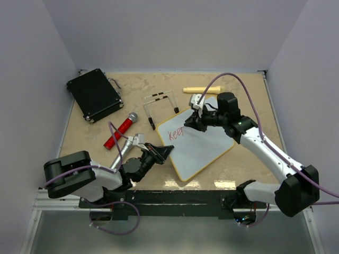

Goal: Write a sentence on the whiteboard

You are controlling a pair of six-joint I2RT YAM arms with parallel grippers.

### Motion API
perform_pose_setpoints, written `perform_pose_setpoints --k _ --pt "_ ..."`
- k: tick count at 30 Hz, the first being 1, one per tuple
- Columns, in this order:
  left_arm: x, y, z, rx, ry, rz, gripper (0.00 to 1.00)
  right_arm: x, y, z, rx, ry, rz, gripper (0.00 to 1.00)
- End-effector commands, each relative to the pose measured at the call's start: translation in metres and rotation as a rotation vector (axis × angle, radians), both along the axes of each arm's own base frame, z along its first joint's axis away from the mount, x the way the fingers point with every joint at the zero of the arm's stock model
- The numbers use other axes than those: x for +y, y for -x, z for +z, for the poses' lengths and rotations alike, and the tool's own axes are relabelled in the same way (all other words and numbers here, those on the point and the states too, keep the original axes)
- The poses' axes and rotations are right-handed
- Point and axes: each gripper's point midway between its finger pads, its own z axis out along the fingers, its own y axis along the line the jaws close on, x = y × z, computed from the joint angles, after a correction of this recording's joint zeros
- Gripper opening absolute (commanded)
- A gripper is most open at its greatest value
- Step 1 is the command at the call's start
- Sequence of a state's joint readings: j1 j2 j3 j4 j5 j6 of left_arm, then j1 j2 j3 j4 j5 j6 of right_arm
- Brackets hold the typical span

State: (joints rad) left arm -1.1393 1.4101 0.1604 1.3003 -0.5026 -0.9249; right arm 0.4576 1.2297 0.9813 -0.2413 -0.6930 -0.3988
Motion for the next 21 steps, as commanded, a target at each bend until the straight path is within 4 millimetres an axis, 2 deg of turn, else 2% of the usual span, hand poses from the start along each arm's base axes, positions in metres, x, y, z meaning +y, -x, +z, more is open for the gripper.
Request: perform_pose_setpoints --k 1,7,21 --pt "-0.001 0.004 0.028 -0.097 0.056 -0.025 0.0 -0.006 -0.021 0.02 -0.066 -0.022 -0.088 0.0" --pt "-0.001 0.004 0.029 -0.098 0.059 -0.025 0.0 -0.013 -0.02 0.008 -0.05 0.009 -0.099 0.0" --pt "-0.001 0.004 0.028 -0.097 0.056 -0.023 0.0 -0.014 0.007 -0.011 -0.006 0.049 0.008 0.0"
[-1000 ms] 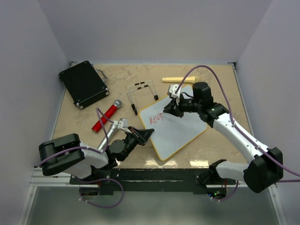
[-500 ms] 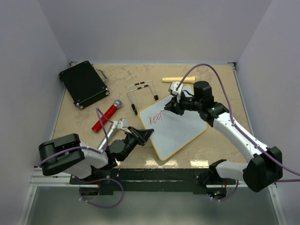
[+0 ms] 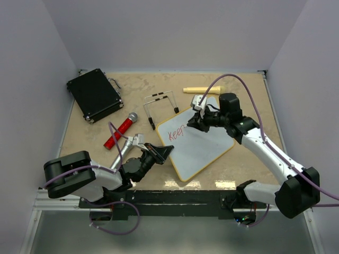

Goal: Write a sentence on the whiteboard

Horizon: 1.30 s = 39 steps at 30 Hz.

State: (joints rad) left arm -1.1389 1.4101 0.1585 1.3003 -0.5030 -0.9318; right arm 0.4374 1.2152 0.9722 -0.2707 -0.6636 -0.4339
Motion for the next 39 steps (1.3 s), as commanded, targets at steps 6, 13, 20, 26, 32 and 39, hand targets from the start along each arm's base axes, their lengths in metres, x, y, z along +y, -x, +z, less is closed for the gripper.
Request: perform_pose_setpoints --k 6,13,20,26,32,39 --pt "-0.003 0.003 0.028 -0.102 0.048 -0.025 0.0 0.006 0.02 -0.007 0.031 -0.003 0.09 0.0" --pt "-0.005 0.003 0.027 -0.099 0.048 -0.028 0.0 0.015 0.019 -0.002 0.041 -0.028 0.103 0.0" --pt "-0.005 0.003 0.025 -0.095 0.046 -0.027 0.0 0.016 0.022 0.028 -0.011 -0.069 0.12 0.0" --pt "-0.003 0.003 0.023 -0.093 0.042 -0.028 0.0 0.002 0.026 0.063 -0.075 -0.127 0.111 0.0" --pt "0.0 0.003 0.019 -0.09 0.028 -0.023 0.0 -0.02 0.022 0.053 -0.075 -0.145 0.063 0.0" --pt "0.002 0.004 0.017 -0.088 0.021 -0.025 0.0 -0.025 0.026 0.055 -0.108 -0.154 0.06 0.0"
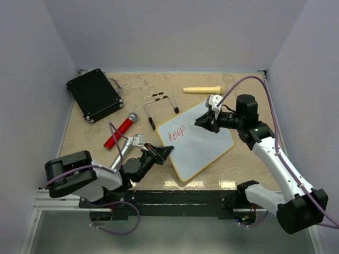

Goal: Write a sentence on the whiteboard

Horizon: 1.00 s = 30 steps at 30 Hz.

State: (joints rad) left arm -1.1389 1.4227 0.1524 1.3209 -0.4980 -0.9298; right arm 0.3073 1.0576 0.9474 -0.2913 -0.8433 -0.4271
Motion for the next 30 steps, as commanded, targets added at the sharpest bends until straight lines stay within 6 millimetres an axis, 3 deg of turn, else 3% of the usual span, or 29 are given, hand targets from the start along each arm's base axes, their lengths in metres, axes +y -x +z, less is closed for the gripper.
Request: perform_pose_setpoints --k 1,14,24,30 --pt "0.002 0.003 0.02 -0.088 0.023 -0.02 0.0 0.0 0.006 0.01 -0.043 -0.034 0.028 0.0" --pt "0.001 0.004 0.02 -0.092 0.017 -0.027 0.0 -0.01 0.005 0.008 -0.036 -0.049 0.025 0.0" --pt "0.005 0.005 0.024 -0.093 0.026 -0.021 0.0 -0.01 -0.004 -0.001 0.004 -0.045 0.001 0.0" --pt "0.006 0.005 0.022 -0.091 0.022 -0.018 0.0 -0.017 -0.021 -0.007 -0.031 0.001 -0.065 0.0"
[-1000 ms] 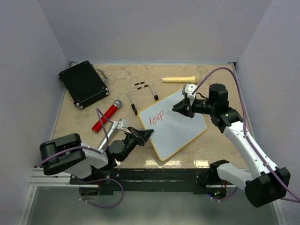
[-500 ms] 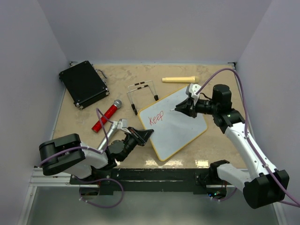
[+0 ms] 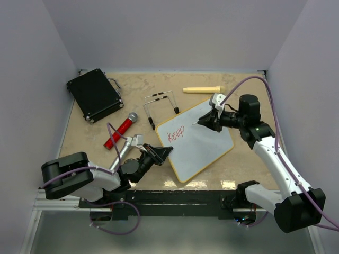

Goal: Write a sentence on the whiteboard

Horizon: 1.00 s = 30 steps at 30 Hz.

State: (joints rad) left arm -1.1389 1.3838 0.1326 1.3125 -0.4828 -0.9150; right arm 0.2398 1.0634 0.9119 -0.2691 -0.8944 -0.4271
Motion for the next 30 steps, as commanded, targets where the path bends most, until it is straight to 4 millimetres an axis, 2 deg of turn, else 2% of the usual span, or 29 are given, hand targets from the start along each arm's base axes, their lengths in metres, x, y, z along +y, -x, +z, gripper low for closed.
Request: perform_pose_setpoints --k 1,5,8,14,30 --pt "0.002 0.001 0.02 -0.075 0.029 -0.005 0.0 -0.005 -0.017 0.001 -0.05 0.024 -0.053 0.0" --pt "0.0 0.0 0.019 -0.076 0.027 -0.013 0.0 -0.004 -0.022 -0.017 0.001 0.047 -0.039 0.0" --pt "0.0 0.0 0.02 -0.077 0.028 -0.016 0.0 -0.004 -0.026 -0.021 0.01 0.052 -0.046 0.0" --pt "-0.003 0.0 0.021 -0.08 0.028 -0.023 0.0 -0.003 -0.035 -0.017 -0.003 0.028 -0.073 0.0" --pt "-0.006 0.0 0.02 -0.082 0.024 -0.04 0.0 0.006 -0.037 -0.026 0.03 0.012 -0.063 0.0"
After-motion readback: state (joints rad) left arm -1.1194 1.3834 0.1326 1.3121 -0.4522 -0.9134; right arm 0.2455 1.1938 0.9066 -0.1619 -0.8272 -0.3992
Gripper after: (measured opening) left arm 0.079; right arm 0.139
